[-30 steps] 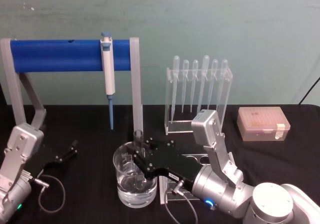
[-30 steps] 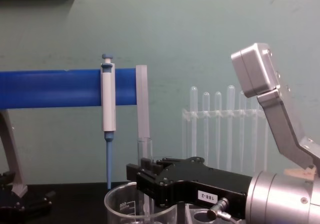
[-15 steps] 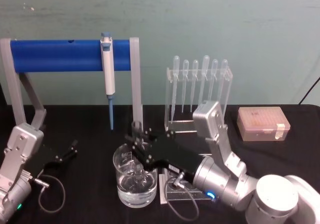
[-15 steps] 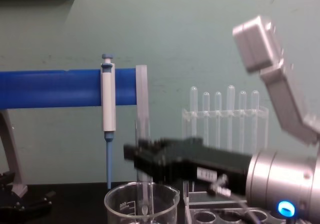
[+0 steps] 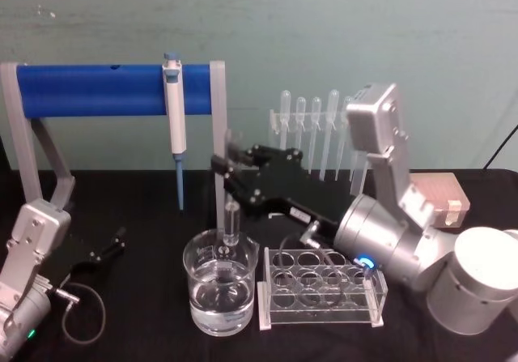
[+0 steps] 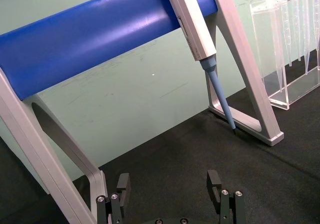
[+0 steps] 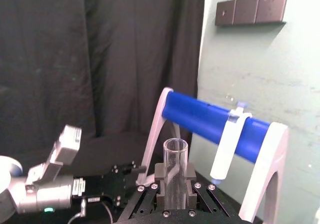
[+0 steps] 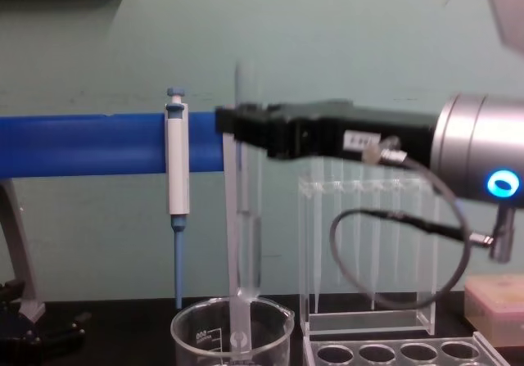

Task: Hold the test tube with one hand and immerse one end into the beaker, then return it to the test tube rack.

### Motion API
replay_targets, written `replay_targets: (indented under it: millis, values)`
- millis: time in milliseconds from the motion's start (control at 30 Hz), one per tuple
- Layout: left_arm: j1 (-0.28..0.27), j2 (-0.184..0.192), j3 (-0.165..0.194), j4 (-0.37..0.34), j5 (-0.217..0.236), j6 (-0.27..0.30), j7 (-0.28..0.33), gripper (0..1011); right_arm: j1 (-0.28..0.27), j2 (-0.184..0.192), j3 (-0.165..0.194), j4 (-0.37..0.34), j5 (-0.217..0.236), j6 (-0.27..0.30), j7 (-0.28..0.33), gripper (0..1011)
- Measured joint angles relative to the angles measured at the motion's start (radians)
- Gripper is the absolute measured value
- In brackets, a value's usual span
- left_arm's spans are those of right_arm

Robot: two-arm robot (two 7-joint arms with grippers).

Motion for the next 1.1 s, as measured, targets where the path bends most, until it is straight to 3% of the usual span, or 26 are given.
replay_targets:
  millis: [267, 533, 767, 1100]
  values:
    - [0.0, 0.0, 0.0, 0.0, 0.0, 0.0, 0.0, 1000, -0.031, 0.055, 0.046, -0.08, 0.035, 0.03, -0.042, 224]
    - [0.0, 0.0, 0.0, 0.0, 0.0, 0.0, 0.0, 1000, -0.119, 0.126, 0.116, -0.149, 0.031, 0.036, -0.103, 224]
    - [0.0, 0.0, 0.0, 0.0, 0.0, 0.0, 0.0, 1000, -0.172, 0.137, 0.142, -0.15, 0.025, 0.022, -0.121, 224]
    - [0.0, 0.0, 0.0, 0.0, 0.0, 0.0, 0.0, 1000, -0.201, 0.121, 0.145, -0.135, 0.007, 0.012, -0.128, 224]
